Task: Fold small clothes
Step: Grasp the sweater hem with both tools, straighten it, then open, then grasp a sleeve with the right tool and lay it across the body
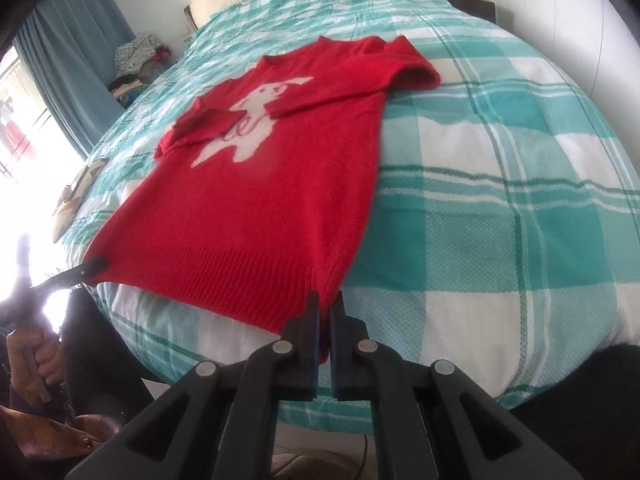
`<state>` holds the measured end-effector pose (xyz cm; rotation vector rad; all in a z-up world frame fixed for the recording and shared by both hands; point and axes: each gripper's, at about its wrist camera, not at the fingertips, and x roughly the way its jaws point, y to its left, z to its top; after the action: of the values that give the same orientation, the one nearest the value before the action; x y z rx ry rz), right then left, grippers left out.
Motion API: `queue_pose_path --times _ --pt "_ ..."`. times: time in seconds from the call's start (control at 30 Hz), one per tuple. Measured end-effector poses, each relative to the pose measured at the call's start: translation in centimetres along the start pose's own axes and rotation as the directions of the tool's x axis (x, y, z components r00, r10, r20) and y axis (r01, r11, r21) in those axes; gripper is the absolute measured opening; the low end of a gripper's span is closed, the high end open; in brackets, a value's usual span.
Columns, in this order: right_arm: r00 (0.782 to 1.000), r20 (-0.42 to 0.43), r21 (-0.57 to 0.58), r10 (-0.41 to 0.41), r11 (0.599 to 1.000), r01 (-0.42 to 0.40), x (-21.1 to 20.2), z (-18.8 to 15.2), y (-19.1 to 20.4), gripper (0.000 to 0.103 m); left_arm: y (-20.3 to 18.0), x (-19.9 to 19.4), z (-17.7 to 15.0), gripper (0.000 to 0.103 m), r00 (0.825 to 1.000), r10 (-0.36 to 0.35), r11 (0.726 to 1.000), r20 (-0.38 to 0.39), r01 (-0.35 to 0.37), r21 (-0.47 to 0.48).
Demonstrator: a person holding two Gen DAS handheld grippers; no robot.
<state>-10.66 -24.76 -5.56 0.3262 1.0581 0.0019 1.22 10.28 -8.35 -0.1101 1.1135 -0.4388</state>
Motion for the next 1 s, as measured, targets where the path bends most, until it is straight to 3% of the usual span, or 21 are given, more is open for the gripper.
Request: queue_pose_path --times 0.13,0.33,0.6,0.67,0.73,0.8,0.87,1.0 --pt "0.999 -0.033 0.037 -0.024 0.999 0.025 2.6 -1.5 -1.5 0.003 0.4 0.9 -0.8 0.004 1.000 0.019 1.000 0.024 -0.018 -0.011" --pt "0.999 -0.001 0.007 -0.044 0.999 0.044 4.0 -2.1 -1.6 0.003 -0.1 1.9 -1.6 0.005 0.996 0.060 0.998 0.062 -0.061 0.024" --pt "0.999 0.033 0.007 -0.034 0.999 0.033 3.2 -2.8 -1.4 0.005 -0.2 0.8 -1.8 0.012 0.995 0.063 0.998 0.076 -0.062 -0.010" --pt "0.999 0.025 0.004 -0.029 1.000 0.029 2.5 -3.1 -1.5 0.018 -0.3 0.1 -2.0 0.022 0.995 0.056 0.998 0.080 -0.055 -0.016" --pt "0.999 0.011 0.010 -0.031 0.999 0.030 1.6 -3.2 -1.7 0.035 -0.4 -1.0 -2.3 0.046 0.995 0.045 0.999 0.093 -0.042 -0.030" --pt "0.999 0.002 0.005 -0.043 0.999 0.043 0.3 -3.2 -2.1 0.038 -0.4 -2.4 -2.6 0.054 0.992 0.053 0.998 0.113 -0.049 -0.040" --pt "0.994 0.025 -0.016 -0.103 0.995 0.103 -2.0 -2.5 -2.9 0.038 -0.2 -4.2 -2.6 0.054 0.987 0.074 0.997 0.143 -0.068 -0.045" --pt "0.955 0.181 -0.101 -0.236 0.961 0.257 -7.6 2.4 -3.4 0.041 0.6 -7.6 -1.0 0.076 0.956 0.120 0.993 0.266 -0.110 -0.050"
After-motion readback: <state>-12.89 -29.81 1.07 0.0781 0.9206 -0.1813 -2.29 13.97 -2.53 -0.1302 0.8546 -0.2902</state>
